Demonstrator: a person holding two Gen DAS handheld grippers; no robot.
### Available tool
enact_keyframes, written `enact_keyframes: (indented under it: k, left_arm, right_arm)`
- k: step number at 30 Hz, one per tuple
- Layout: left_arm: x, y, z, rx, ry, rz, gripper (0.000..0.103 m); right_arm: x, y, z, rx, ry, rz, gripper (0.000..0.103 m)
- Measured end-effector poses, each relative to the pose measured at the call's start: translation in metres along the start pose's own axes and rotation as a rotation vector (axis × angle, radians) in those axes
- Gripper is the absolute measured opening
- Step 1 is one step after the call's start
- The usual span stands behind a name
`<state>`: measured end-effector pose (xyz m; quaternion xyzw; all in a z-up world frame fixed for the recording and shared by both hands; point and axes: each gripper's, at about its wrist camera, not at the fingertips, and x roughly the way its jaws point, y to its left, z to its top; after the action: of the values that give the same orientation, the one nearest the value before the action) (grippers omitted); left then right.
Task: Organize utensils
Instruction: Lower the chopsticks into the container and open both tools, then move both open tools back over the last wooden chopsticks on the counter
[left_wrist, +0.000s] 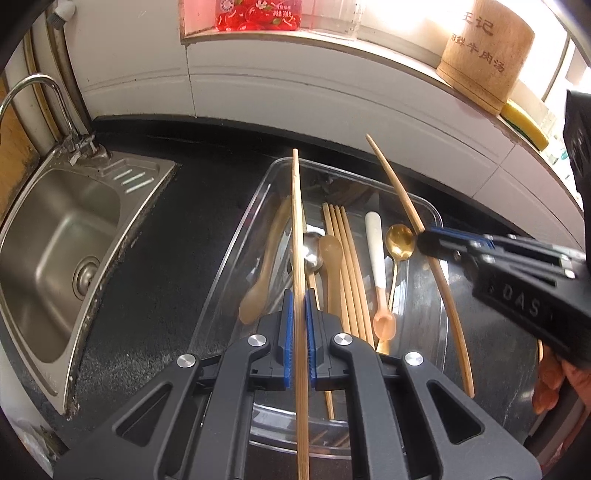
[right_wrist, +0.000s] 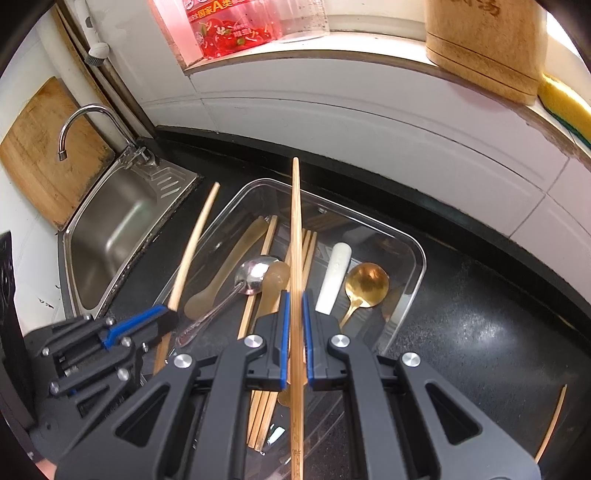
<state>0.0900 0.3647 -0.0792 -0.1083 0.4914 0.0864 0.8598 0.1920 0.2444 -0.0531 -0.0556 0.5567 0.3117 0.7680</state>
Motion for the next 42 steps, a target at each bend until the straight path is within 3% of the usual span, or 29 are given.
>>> enact_keyframes:
  k: [5,6,8,9,10,13,21,24,28,32,37,42]
  left_arm:
    - [0.000,0.000,0.007,-0.017,0.000,-0.004,0.007]
    - [0.001,0.000,0.008,-0.014,0.002,-0.003,0.011]
    - [0.000,0.000,0.008,-0.015,0.000,0.008,0.052]
    - [-0.003,0.002,0.007,-0.023,-0.018,0.030,0.080]
    - [-0.006,0.002,0.006,-0.027,-0.035,0.043,0.080]
    - [-0.008,0.002,0.007,-0.012,-0.031,0.049,0.080]
    - [-0.014,0.009,0.004,-0.021,-0.035,0.073,0.080]
    - [-0.015,0.007,0.002,-0.025,-0.034,0.076,0.082]
    - [-0.020,-0.006,0.003,-0.021,-0.045,0.064,0.086]
    - [-0.031,-0.037,0.005,0.002,-0.076,0.042,0.097]
    - [-0.037,-0.107,-0.006,0.068,-0.078,-0.030,0.097]
    - [-0.023,-0.194,-0.040,0.129,-0.007,-0.134,0.097]
  right_arm:
    - [0.001,-0.002,-0.002,0.011,0.005,-0.006,0.007]
    - [0.000,-0.003,-0.002,0.016,0.000,-0.014,0.007]
    - [-0.002,-0.004,-0.002,0.020,-0.009,-0.022,0.007]
    - [-0.002,-0.005,-0.001,0.023,-0.014,-0.023,0.007]
    - [-0.003,-0.006,0.000,0.028,-0.020,-0.022,0.010]
    - [-0.009,-0.009,0.003,0.053,-0.057,-0.029,0.074]
    - [-0.018,-0.008,0.011,0.063,-0.100,0.003,0.076]
    - [-0.028,-0.012,0.012,0.077,-0.123,0.008,0.095]
    - [-0.048,-0.030,0.008,0.092,-0.156,0.022,0.097]
    - [-0.080,-0.068,-0.005,0.122,-0.205,-0.017,0.097]
    - [-0.133,-0.143,-0.047,0.184,-0.270,-0.111,0.097]
    - [-0.176,-0.232,-0.109,0.306,-0.271,-0.197,0.097]
